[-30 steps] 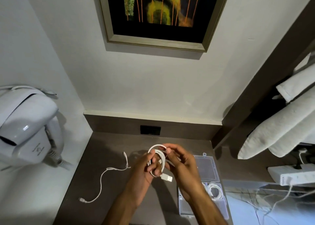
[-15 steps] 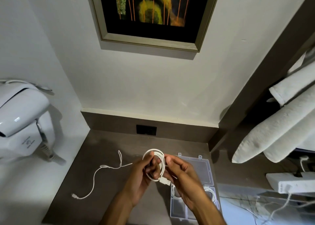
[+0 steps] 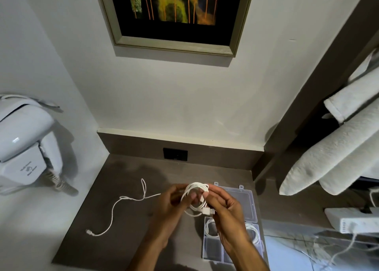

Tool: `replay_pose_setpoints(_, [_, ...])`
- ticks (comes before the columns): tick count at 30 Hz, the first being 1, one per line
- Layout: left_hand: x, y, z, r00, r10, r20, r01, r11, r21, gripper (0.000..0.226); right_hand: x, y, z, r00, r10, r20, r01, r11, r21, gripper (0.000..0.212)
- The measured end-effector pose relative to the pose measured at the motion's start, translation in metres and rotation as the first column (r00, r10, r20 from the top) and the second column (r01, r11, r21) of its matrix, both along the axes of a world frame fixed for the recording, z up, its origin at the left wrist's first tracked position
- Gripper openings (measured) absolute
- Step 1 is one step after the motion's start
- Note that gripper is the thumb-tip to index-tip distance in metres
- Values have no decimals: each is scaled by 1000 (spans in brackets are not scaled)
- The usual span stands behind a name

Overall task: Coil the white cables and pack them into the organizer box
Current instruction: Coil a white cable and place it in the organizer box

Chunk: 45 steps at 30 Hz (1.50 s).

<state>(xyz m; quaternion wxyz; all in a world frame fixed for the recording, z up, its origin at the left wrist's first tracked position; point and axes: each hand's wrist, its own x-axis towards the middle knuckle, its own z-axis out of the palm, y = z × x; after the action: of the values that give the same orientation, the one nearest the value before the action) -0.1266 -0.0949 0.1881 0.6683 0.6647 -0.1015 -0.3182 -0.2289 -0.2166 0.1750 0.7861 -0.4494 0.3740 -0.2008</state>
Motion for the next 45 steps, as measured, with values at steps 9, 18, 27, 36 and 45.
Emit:
replay_pose_setpoints(9, [4,-4,-35,988,-95,-123,103,993,61,34,-28,-26,-12,951,280,-131,-286,958,-33,22])
replay_pose_setpoints(18, [-11,-25,-96,894,-409,-185,435,891,130,31,-67,-28,-66,958,116,-263,-160,976,-150,25])
replay_pose_setpoints(27, [-50,-25,-191,809,-285,-514,425,888,176,38,-109,-2,-152,868,-69,-492,22,995,-100,18])
replay_pose_setpoints(36, [-73,-7,-244,941,-335,45,265,815,516,19,-105,14,-201,697,-93,-711,-116,964,-240,24])
replay_pose_setpoints(45, [-80,-8,-230,750,-611,252,316,666,675,28,-97,29,-200,630,-205,-749,-318,812,-490,14])
